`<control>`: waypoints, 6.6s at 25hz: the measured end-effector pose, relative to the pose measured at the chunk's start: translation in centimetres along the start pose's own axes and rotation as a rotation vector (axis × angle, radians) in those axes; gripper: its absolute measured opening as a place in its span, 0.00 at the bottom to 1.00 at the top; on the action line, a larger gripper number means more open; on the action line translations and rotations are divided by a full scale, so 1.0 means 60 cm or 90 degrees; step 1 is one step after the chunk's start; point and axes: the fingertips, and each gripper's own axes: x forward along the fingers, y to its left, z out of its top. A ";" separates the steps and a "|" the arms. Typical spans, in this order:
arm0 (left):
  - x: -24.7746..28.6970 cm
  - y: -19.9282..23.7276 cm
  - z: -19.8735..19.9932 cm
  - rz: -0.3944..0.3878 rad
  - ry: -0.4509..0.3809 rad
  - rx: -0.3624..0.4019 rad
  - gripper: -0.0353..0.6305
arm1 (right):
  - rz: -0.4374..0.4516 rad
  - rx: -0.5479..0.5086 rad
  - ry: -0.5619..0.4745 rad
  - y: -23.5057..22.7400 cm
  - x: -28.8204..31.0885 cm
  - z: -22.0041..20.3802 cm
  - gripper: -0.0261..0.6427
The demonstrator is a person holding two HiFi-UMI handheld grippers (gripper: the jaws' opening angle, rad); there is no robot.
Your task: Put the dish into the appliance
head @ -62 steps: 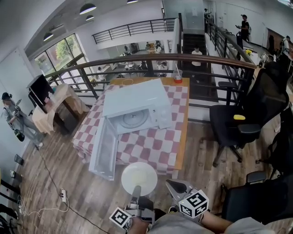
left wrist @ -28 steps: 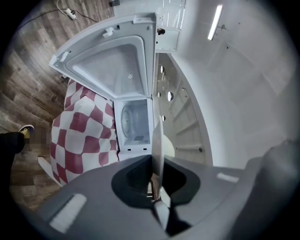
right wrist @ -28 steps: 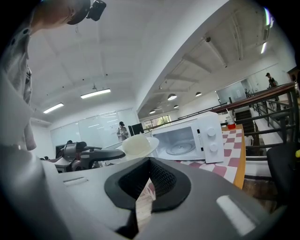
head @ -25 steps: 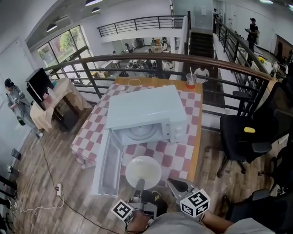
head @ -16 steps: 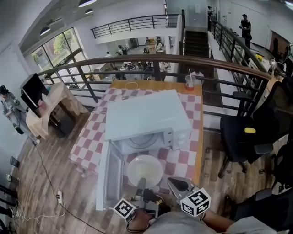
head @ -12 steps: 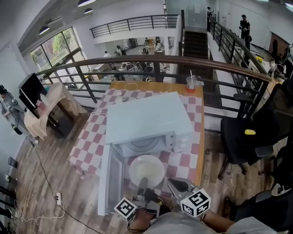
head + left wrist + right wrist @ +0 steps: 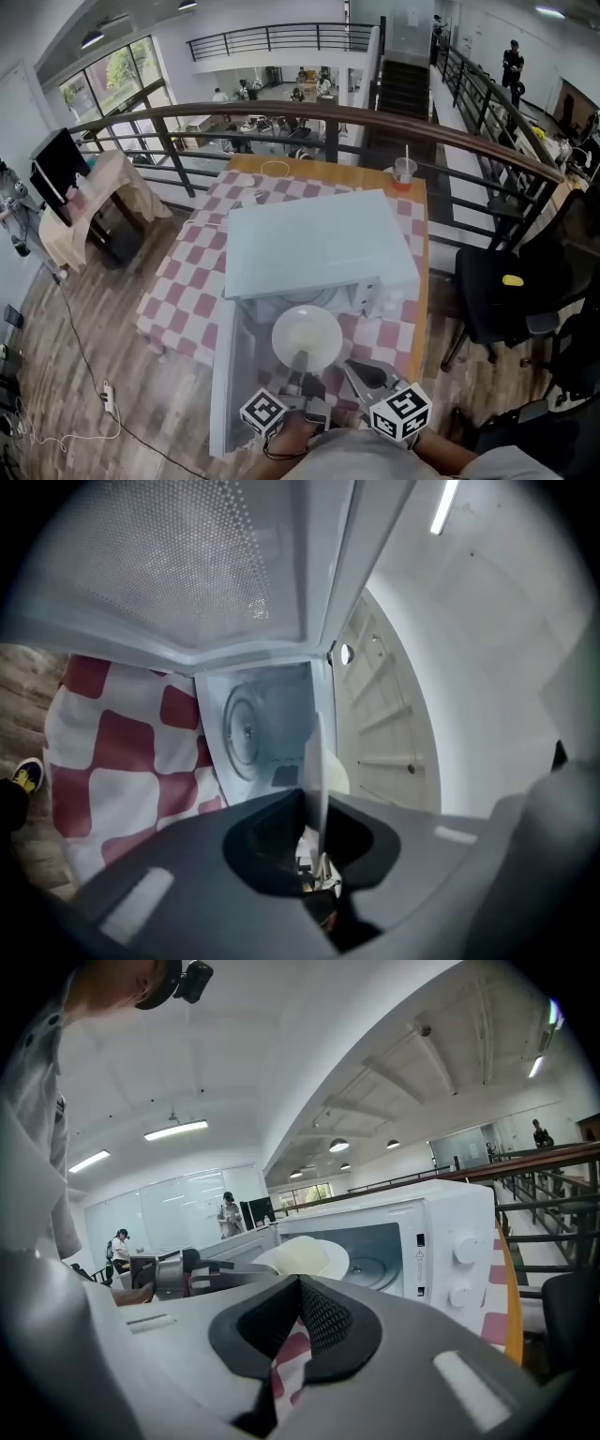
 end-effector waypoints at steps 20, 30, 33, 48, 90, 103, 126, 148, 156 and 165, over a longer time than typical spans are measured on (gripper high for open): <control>0.131 0.146 0.048 0.093 -0.016 -0.037 0.09 | -0.026 0.011 0.015 -0.020 0.068 -0.003 0.04; 0.211 0.189 0.077 0.108 -0.030 -0.027 0.09 | -0.045 0.039 0.027 -0.056 0.069 -0.026 0.04; 0.229 0.207 0.094 0.123 -0.039 -0.021 0.09 | -0.047 0.036 0.031 -0.065 0.070 -0.028 0.04; 0.279 0.214 0.123 0.234 -0.016 0.021 0.10 | -0.055 0.028 0.036 -0.076 0.074 -0.032 0.04; 0.181 0.227 0.085 0.435 0.224 0.781 0.50 | -0.046 -0.002 0.040 -0.052 0.051 -0.051 0.04; 0.245 0.199 0.103 0.409 0.187 0.863 0.32 | -0.059 -0.001 0.040 -0.054 0.046 -0.055 0.04; 0.086 -0.016 0.020 0.085 0.059 0.826 0.07 | -0.027 -0.011 0.044 -0.003 0.023 -0.077 0.04; -0.137 -0.106 -0.174 0.037 0.030 0.849 0.07 | 0.002 -0.043 0.023 0.043 -0.176 -0.105 0.04; -0.283 -0.106 -0.303 0.024 0.024 0.842 0.07 | 0.024 -0.052 0.025 0.105 -0.330 -0.185 0.04; -0.437 -0.120 -0.410 0.058 0.025 0.834 0.07 | 0.039 -0.041 0.024 0.169 -0.486 -0.246 0.04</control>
